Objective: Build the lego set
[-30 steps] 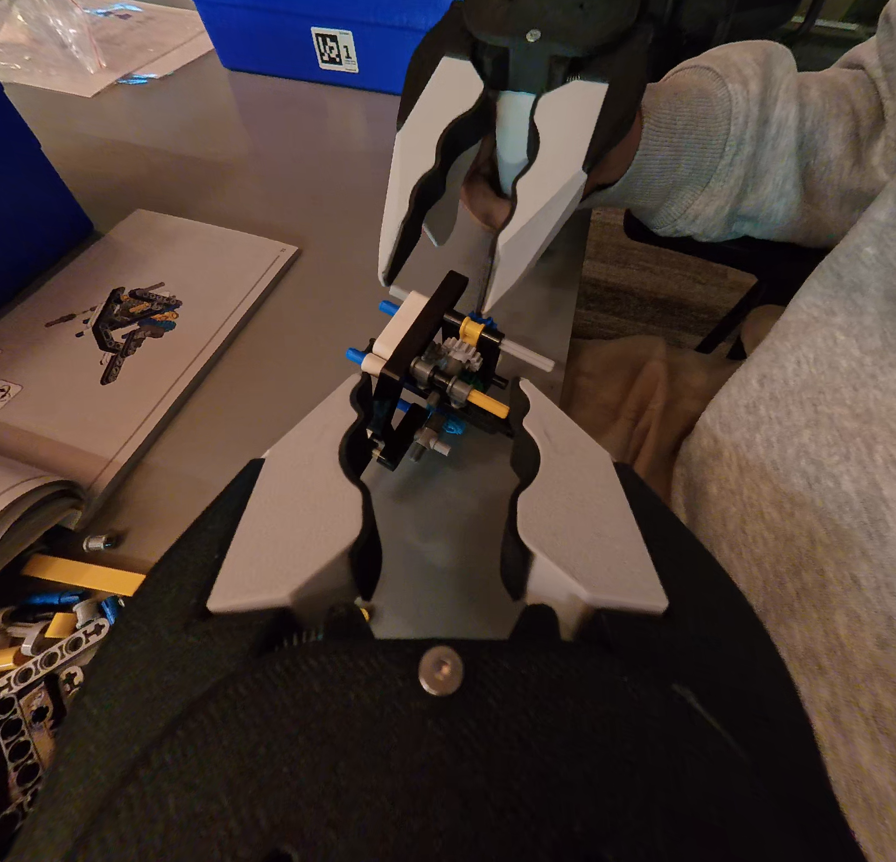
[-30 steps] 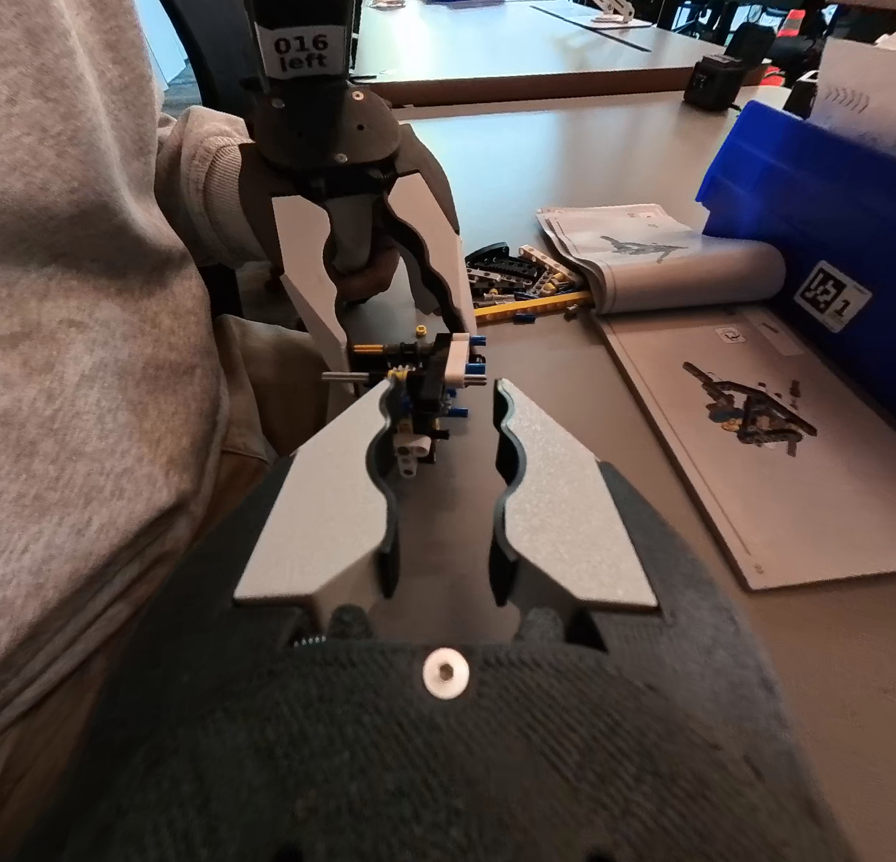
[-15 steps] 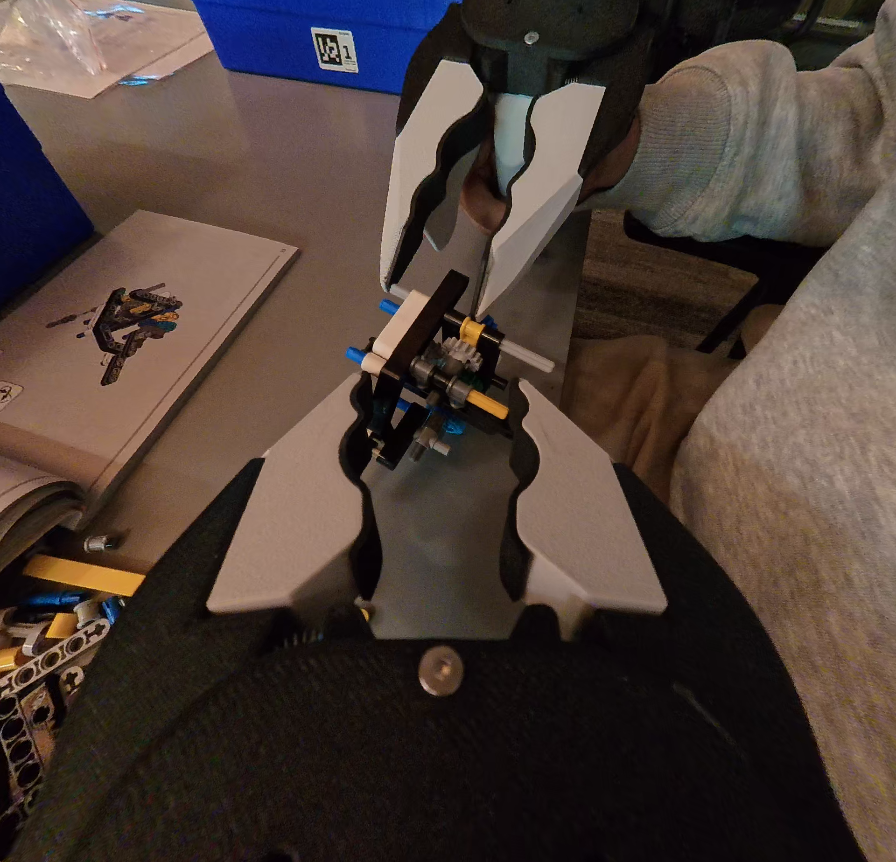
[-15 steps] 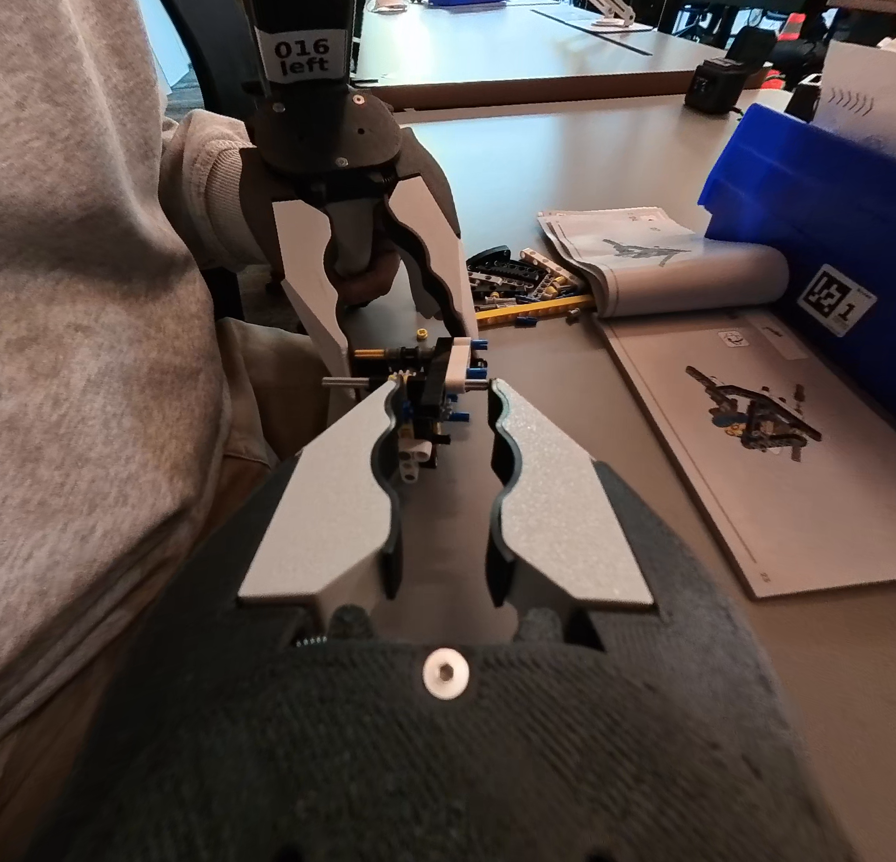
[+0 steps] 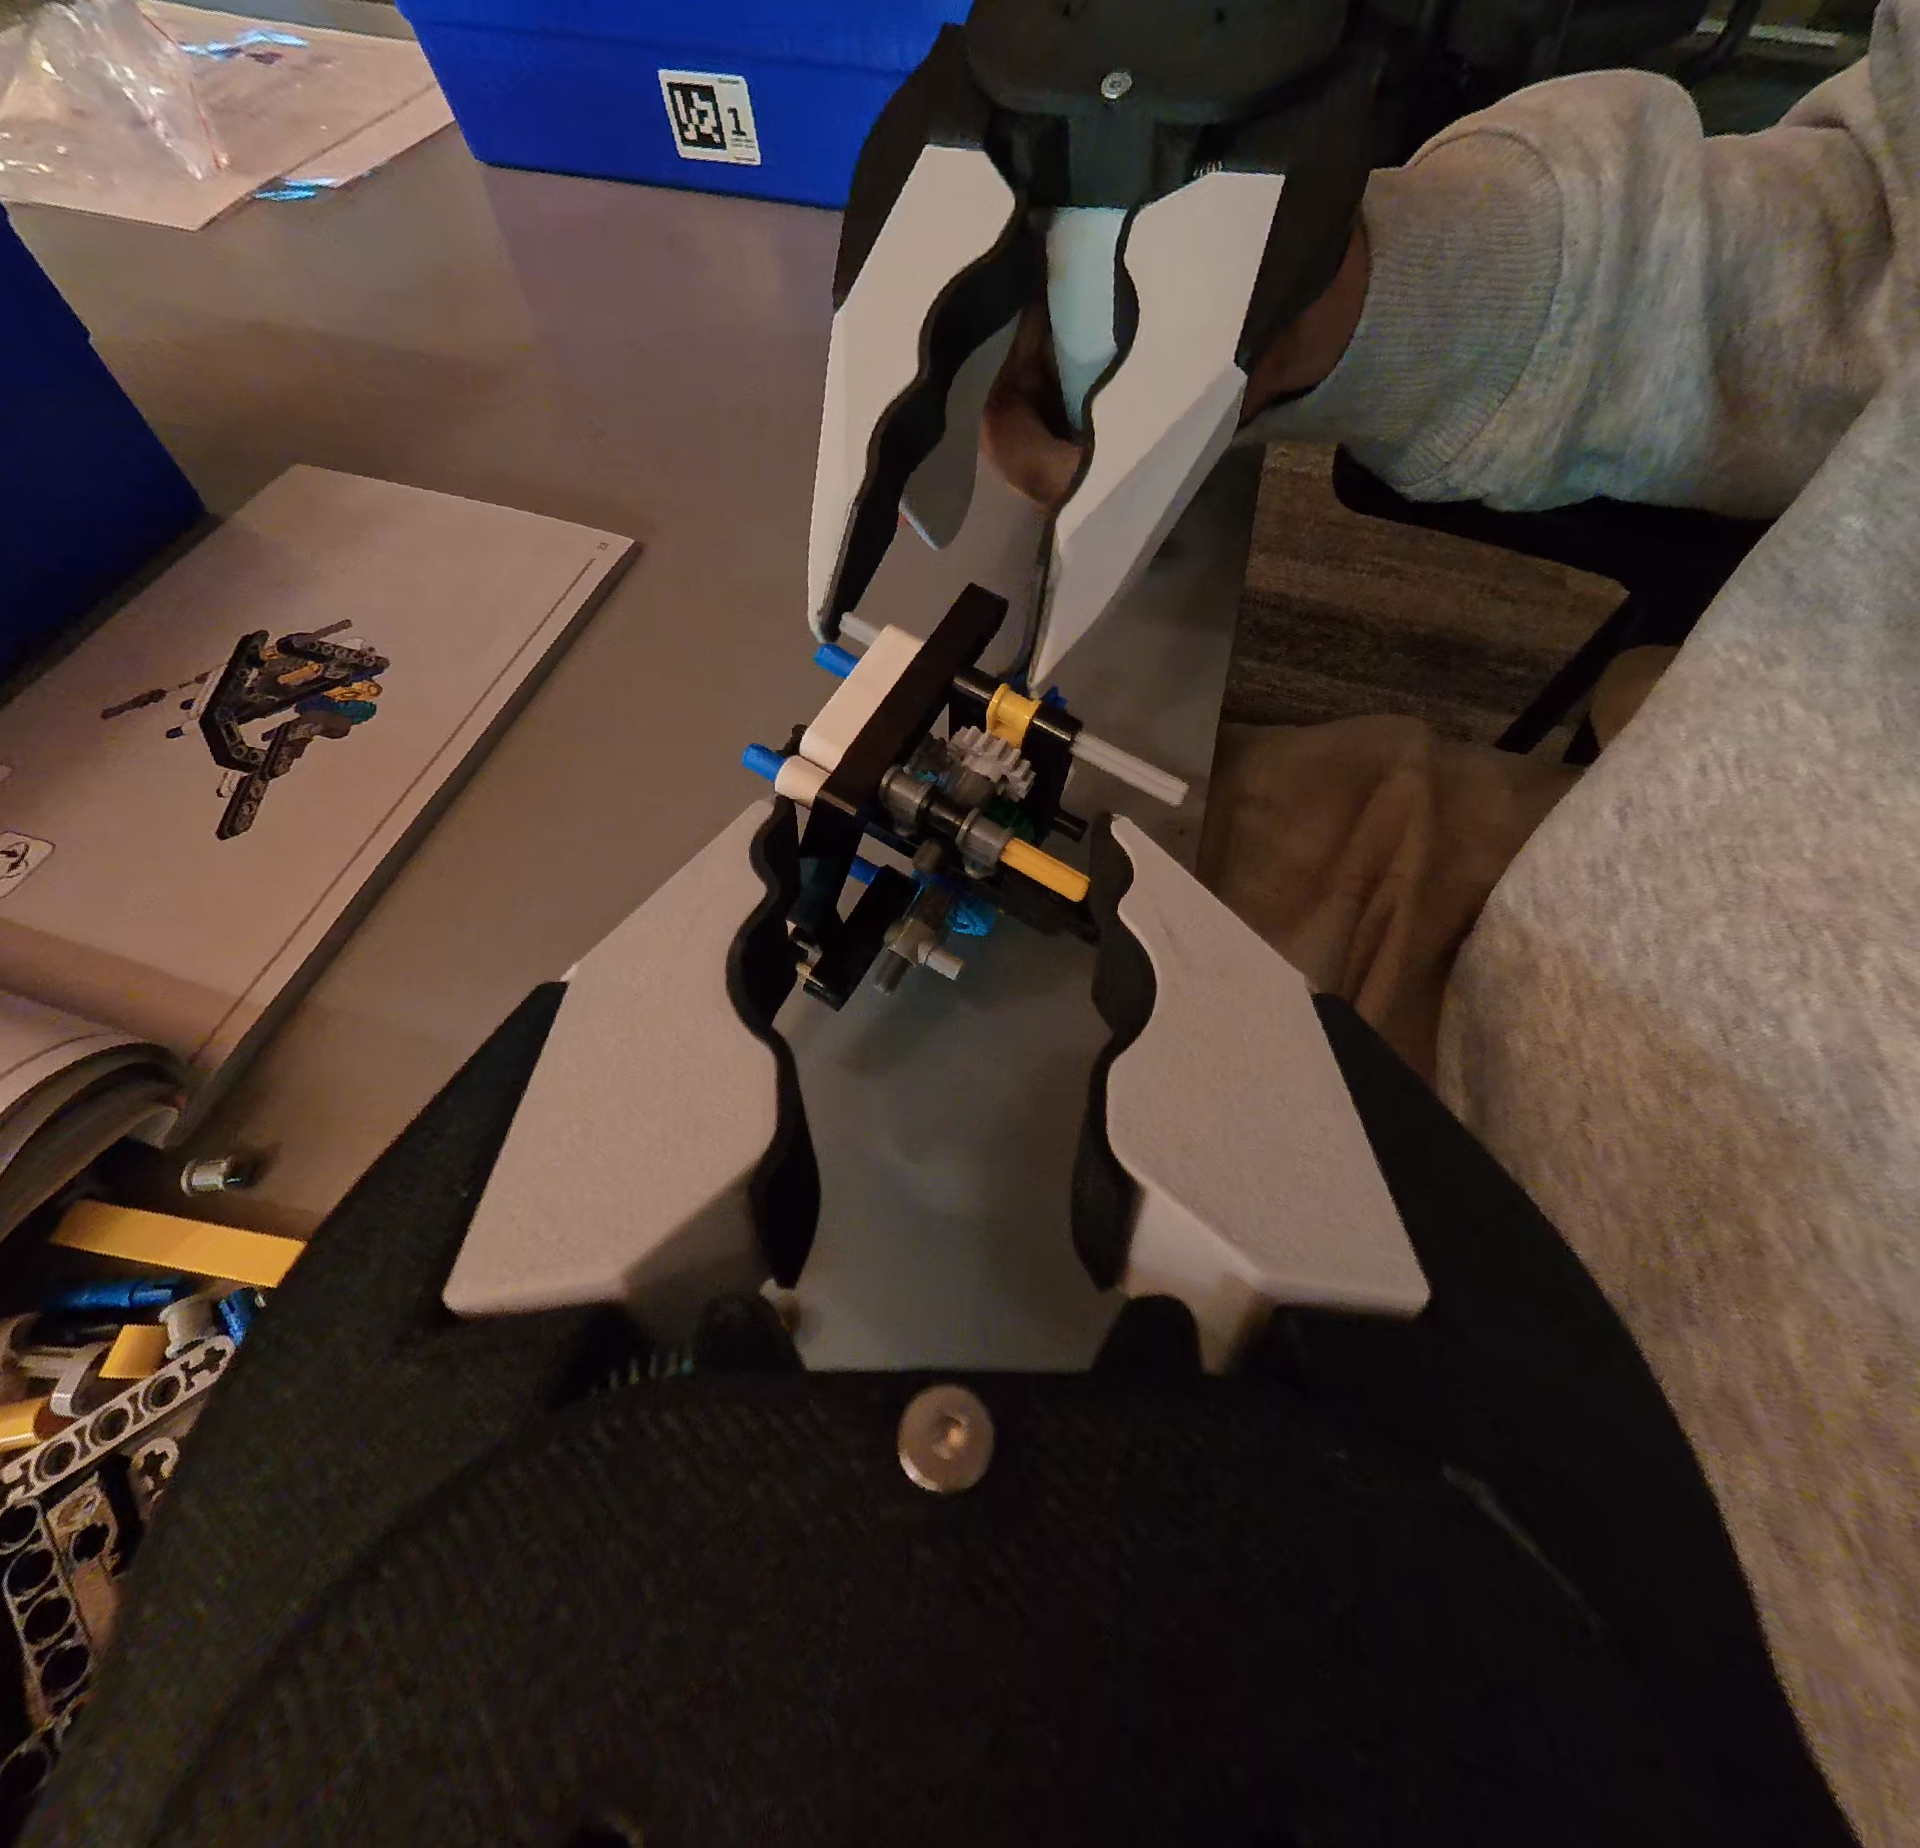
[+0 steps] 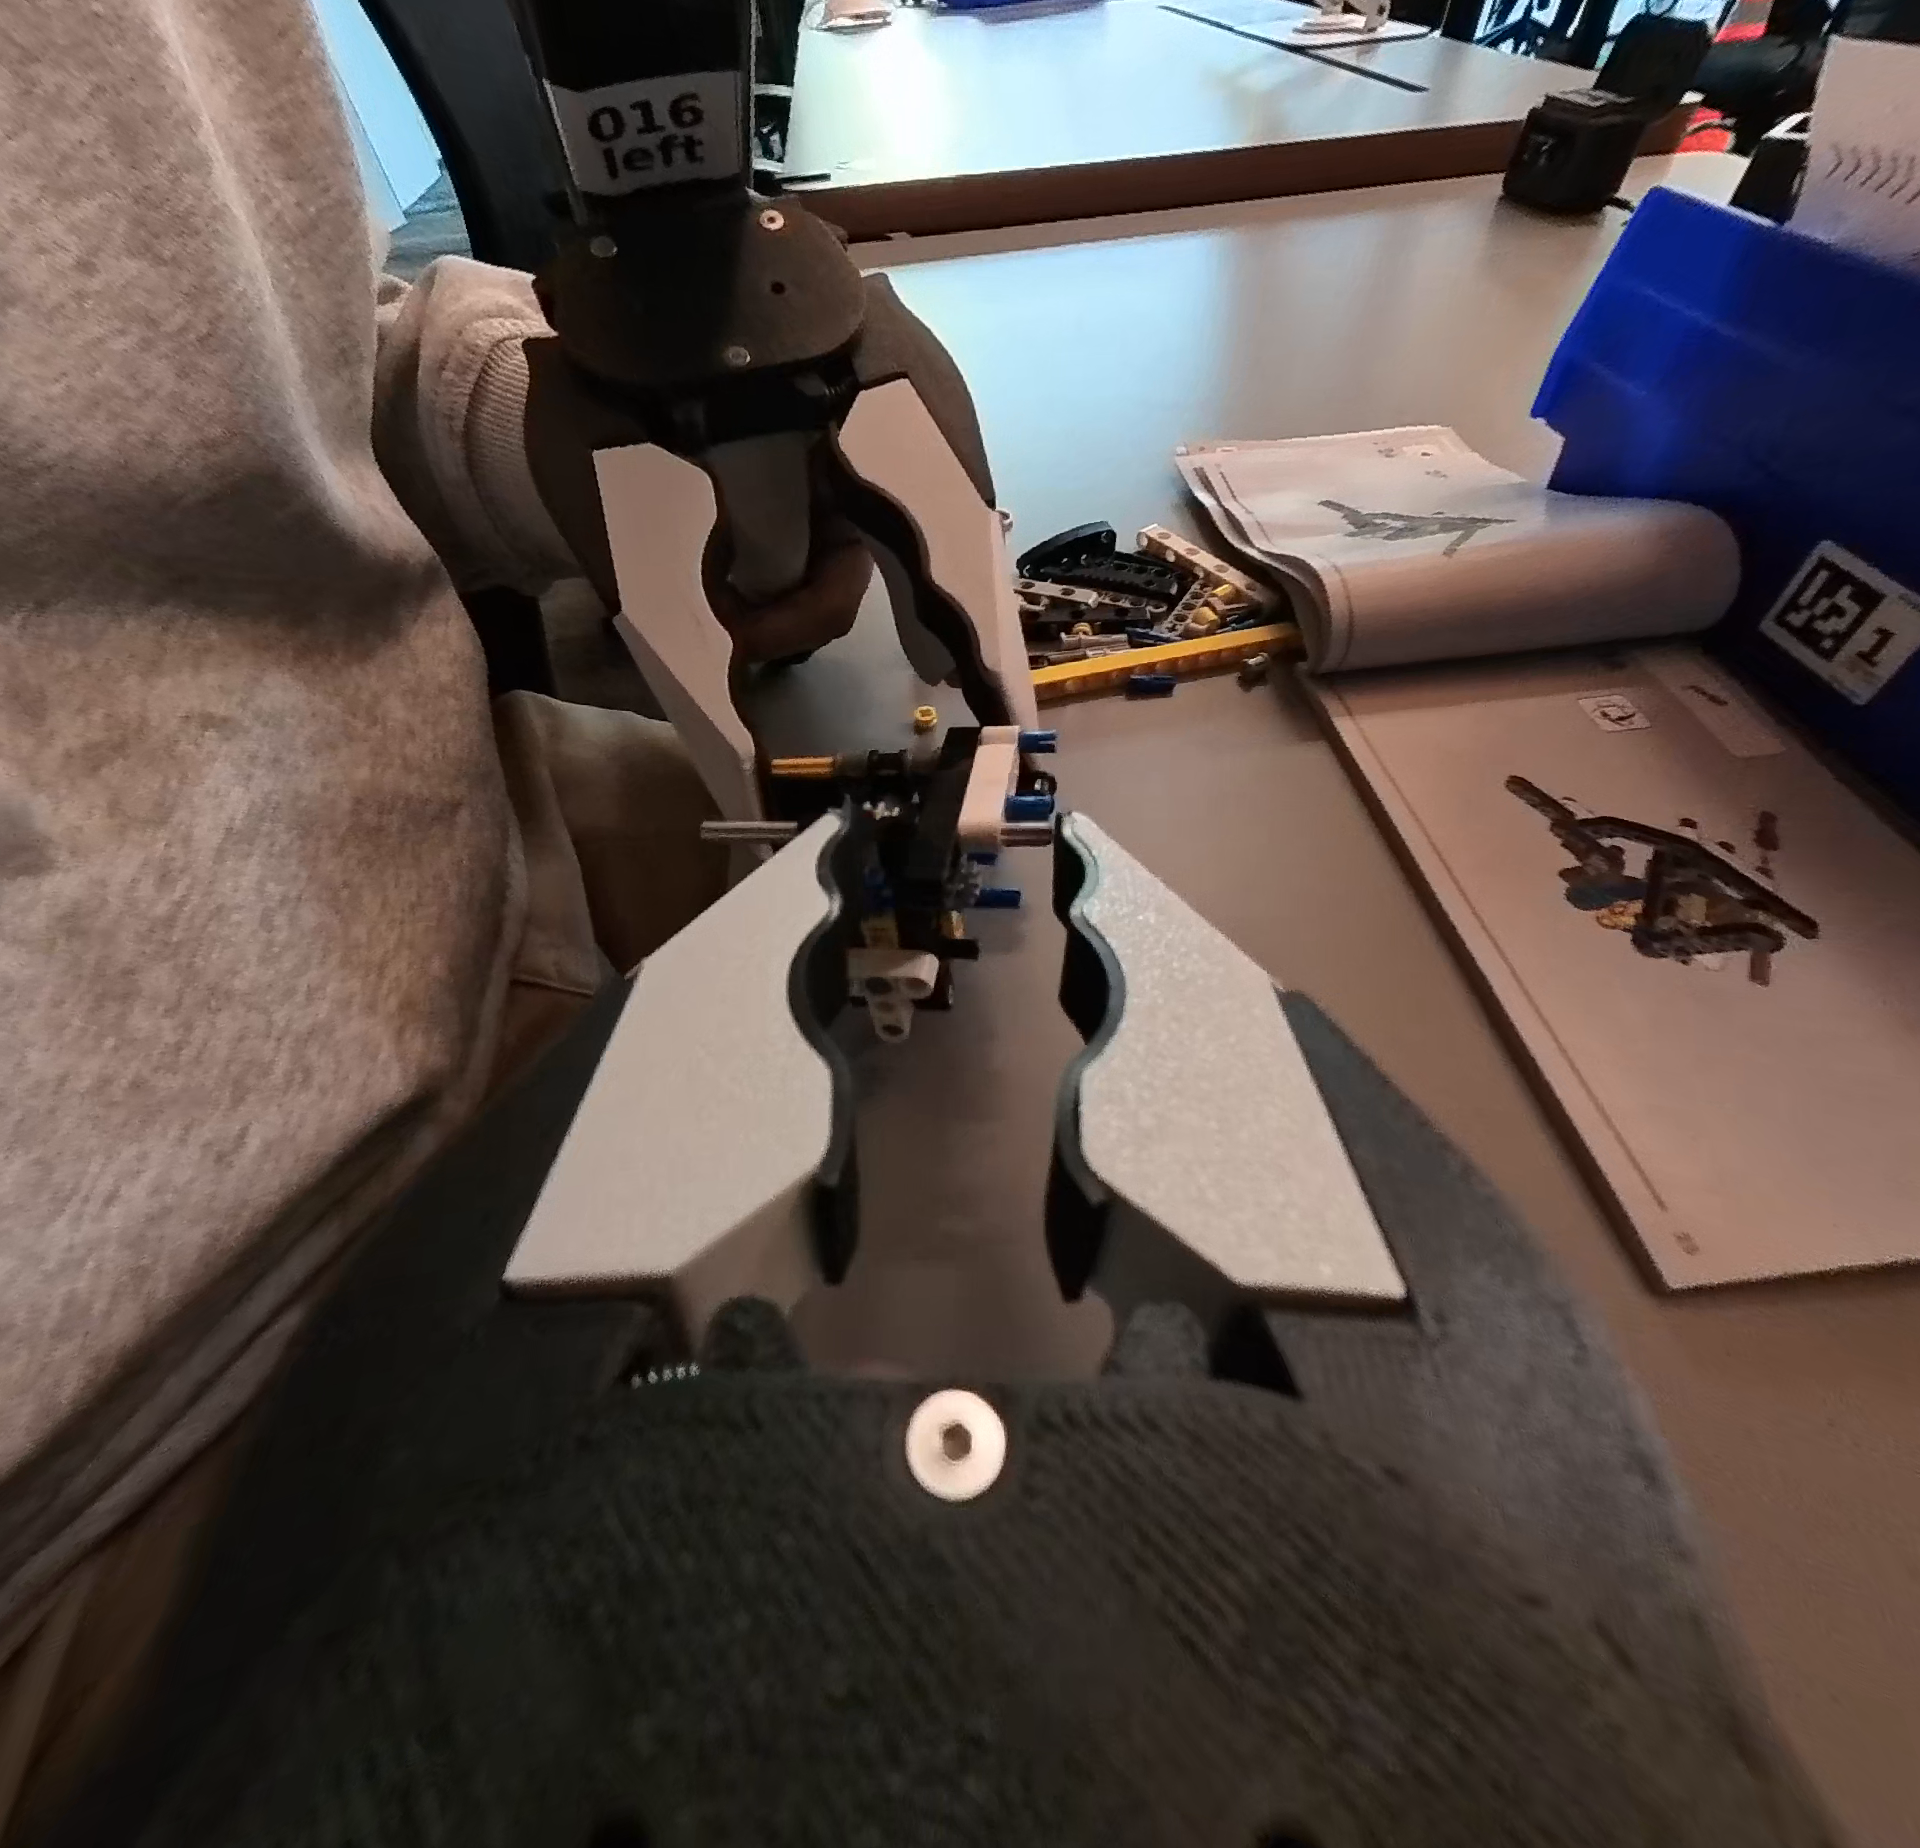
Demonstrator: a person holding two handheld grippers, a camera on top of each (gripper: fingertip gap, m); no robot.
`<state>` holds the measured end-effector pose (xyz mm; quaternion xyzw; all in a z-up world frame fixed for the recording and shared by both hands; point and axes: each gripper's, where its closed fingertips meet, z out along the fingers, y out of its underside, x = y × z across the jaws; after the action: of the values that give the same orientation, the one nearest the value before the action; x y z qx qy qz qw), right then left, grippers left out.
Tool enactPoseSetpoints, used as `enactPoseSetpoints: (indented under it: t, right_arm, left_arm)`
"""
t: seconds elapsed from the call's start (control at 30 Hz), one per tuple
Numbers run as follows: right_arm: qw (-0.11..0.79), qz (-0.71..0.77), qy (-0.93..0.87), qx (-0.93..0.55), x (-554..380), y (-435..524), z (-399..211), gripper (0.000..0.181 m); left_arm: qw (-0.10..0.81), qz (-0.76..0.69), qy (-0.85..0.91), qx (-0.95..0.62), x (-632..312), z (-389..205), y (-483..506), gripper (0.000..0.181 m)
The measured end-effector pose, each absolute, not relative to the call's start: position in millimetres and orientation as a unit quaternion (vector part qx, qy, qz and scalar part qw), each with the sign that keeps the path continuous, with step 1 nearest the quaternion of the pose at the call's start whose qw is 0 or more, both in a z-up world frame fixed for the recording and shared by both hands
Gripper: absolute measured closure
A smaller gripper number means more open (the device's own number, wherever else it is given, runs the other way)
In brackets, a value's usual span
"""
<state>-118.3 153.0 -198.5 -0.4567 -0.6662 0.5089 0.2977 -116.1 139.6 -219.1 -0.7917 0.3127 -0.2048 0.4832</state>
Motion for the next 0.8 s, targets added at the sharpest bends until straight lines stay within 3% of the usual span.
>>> enactPoseSetpoints:
  t: [0.43, 0.5, 0.8]
  right_arm:
    - [0.282, 0.514, -0.668, -0.458, -118.7, 149.8, -200.3, 0.136]
    - [0.27, 0.517, -0.671, -0.458, -118.7, 146.8, -201.8, 0.128]
    - [0.268, 0.513, -0.672, -0.462, -120.7, 147.6, -203.7, 0.132]
  left_arm:
    - [0.484, -0.203, 0.313, -0.792, -116.8, -219.4, 140.1, 0.127]
    - [0.484, -0.203, 0.312, -0.792, -116.8, -219.4, 140.4, 0.127]
    - [0.484, -0.203, 0.311, -0.792, -117.6, -219.5, 141.1, 0.127]
